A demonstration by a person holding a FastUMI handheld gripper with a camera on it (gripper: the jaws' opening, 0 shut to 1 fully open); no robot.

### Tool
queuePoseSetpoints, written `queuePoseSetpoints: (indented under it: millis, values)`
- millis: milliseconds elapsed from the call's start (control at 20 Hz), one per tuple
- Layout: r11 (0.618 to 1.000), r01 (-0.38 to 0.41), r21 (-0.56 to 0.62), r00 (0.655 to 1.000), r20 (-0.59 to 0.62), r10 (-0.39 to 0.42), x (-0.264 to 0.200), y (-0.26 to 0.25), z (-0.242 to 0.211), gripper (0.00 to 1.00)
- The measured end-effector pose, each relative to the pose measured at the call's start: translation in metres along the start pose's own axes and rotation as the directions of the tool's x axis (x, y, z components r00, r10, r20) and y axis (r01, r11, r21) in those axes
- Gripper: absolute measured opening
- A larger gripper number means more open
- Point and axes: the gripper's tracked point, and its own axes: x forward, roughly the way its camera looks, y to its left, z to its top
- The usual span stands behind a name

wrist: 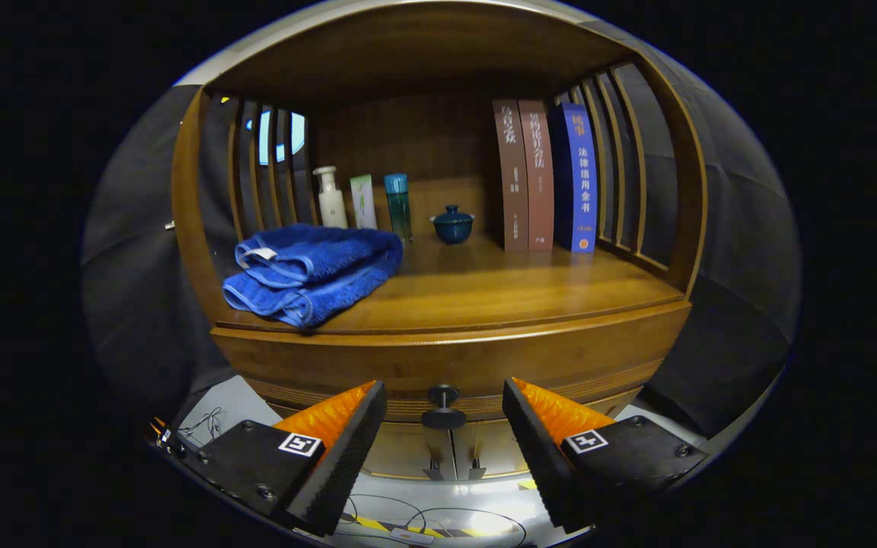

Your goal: Pull open the drawer, take out the items inside it, and place them on the countertop above the cabinet.

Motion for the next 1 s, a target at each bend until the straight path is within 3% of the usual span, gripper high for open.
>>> queuePoseSetpoints:
  millis: [300, 400, 650, 1000]
  values:
    - [1.000, 0.016, 0.019, 0.997, -0.080, -0.015, 0.034, -0.008, -0.031, 0.90]
    - [1.000, 0.010, 0.011, 0.997, -0.076, -0.009, 0.035, -0.006, -0.032, 0.70]
    - [0.999, 0.020, -0.025, 0.996, -0.089, -0.023, 0.034, -0.001, -0.034, 0.36]
    - [1.000, 0.013, -0.026, 0.993, -0.117, -0.016, 0.029, -0.002, -0.039, 0.36]
